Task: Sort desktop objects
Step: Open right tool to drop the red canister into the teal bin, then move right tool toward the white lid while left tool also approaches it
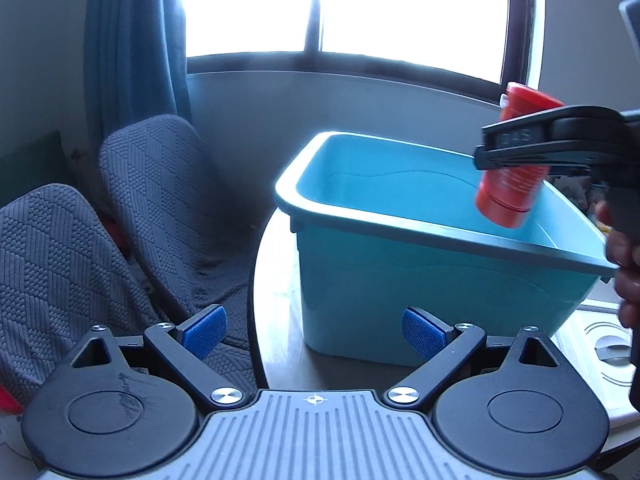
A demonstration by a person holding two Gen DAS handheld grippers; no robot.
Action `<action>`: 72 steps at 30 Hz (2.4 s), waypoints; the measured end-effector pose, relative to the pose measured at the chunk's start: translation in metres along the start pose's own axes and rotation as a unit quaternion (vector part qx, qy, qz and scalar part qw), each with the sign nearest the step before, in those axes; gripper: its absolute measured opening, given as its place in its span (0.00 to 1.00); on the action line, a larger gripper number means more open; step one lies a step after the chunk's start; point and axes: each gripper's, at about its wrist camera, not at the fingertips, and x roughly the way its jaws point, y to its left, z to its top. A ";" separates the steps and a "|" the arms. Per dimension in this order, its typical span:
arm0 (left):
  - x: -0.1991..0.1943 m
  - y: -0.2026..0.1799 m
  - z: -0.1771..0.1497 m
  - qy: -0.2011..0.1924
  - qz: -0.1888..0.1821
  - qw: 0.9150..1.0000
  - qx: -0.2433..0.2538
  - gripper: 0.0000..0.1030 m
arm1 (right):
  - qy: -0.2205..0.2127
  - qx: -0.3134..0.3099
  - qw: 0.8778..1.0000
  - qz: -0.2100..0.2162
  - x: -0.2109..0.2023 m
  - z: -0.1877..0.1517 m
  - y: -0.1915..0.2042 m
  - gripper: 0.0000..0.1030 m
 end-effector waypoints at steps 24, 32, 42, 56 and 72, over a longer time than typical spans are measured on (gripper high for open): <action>-0.042 0.033 -0.038 0.014 -0.005 1.000 -0.002 0.93 | 0.007 0.022 0.999 -0.040 -0.083 -0.055 0.002 0.87; -0.066 0.052 -0.060 0.009 0.000 1.000 0.021 0.93 | 0.034 0.037 0.997 -0.059 -0.125 -0.090 0.000 0.87; -0.101 0.060 -0.088 0.022 -0.010 0.999 0.026 0.93 | 0.059 0.064 0.994 -0.066 -0.170 -0.125 -0.001 0.87; -0.129 0.069 -0.112 0.035 -0.027 0.998 0.041 0.93 | 0.091 0.089 0.990 -0.064 -0.195 -0.153 0.004 0.87; -0.118 0.036 -0.125 0.079 -0.059 0.992 0.077 0.93 | 0.123 0.106 0.984 -0.076 -0.212 -0.183 -0.023 0.87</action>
